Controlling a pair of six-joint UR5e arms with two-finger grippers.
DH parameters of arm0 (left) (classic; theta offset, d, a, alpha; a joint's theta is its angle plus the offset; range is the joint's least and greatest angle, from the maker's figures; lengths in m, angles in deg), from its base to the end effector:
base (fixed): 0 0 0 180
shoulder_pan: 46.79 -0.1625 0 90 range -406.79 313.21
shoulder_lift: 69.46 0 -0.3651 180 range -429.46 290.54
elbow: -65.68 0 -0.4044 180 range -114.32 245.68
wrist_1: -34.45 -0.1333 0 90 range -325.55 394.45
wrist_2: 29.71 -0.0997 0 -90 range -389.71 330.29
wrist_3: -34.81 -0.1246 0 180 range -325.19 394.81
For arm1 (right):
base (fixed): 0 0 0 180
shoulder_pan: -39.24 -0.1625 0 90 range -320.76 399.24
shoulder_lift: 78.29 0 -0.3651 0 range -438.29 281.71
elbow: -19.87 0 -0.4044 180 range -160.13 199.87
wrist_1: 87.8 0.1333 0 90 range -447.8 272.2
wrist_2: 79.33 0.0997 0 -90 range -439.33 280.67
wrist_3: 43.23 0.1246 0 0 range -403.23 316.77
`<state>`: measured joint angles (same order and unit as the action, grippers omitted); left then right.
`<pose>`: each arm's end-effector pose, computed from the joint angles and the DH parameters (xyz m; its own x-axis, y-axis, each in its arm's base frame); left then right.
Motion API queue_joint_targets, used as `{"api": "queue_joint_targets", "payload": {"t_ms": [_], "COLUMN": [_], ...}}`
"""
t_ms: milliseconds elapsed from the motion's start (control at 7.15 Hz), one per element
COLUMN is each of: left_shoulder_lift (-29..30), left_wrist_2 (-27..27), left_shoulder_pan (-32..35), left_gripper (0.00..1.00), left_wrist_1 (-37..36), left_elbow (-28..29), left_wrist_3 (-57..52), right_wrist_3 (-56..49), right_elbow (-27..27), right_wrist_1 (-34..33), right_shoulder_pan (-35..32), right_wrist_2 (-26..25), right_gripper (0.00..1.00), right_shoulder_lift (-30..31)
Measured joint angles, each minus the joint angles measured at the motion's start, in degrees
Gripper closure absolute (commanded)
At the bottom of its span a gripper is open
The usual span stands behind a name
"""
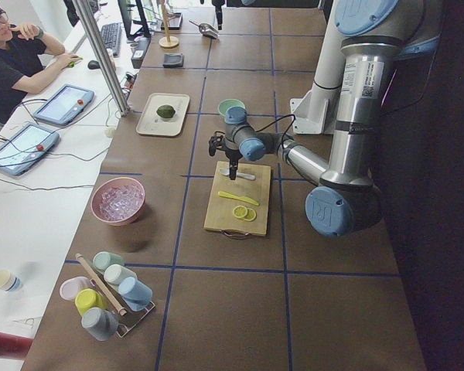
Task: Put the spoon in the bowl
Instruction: 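Lower the left gripper onto the white spoon handle and grasp it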
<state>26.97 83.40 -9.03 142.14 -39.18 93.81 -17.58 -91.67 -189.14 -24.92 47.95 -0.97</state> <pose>0.3968 -0.4141 0.4048 0.7163 0.0443 -0.6963 -0.0011 0.9980 0.0625 -0.1855 -0.5157 0.3439 0.7269 -0.1448 0.6714 0.0964 0.9894 0.1089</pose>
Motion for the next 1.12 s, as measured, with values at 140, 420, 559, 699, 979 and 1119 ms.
{"api": "queue_joint_targets", "payload": {"t_ms": [140, 420, 559, 699, 979, 1119], "left_shoulder_lift": [-0.01, 0.04, 0.06, 0.07, 0.07, 0.07], "left_wrist_2": [0.03, 0.11, 0.17, 0.23, 0.25, 0.23], "left_shoulder_pan": [-0.03, -0.05, -0.06, -0.06, -0.09, -0.10], "left_gripper": [0.15, 0.16, 0.17, 0.20, 0.31, 0.53], "left_wrist_1": [0.04, 0.04, 0.01, -0.01, 0.00, 0.04], "left_elbow": [0.42, 0.25, -0.07, -0.12, 0.23, 0.39], "left_wrist_3": [-0.06, 0.04, 0.11, 0.14, 0.15, 0.18], "right_wrist_3": [0.01, 0.01, 0.01, 0.02, 0.01, 0.04], "right_elbow": [-0.01, -0.02, -0.02, -0.01, -0.02, -0.02], "right_wrist_1": [0.00, 0.00, 0.00, 0.00, 0.00, 0.00], "right_shoulder_pan": [0.00, 0.00, 0.00, 0.00, 0.00, 0.00], "right_wrist_2": [0.02, -0.01, -0.01, -0.02, -0.02, -0.02], "right_gripper": [0.00, 0.00, 0.00, 0.00, 0.00, 0.00], "right_shoulder_lift": [-0.01, 0.01, 0.02, 0.02, 0.02, 0.02]}}
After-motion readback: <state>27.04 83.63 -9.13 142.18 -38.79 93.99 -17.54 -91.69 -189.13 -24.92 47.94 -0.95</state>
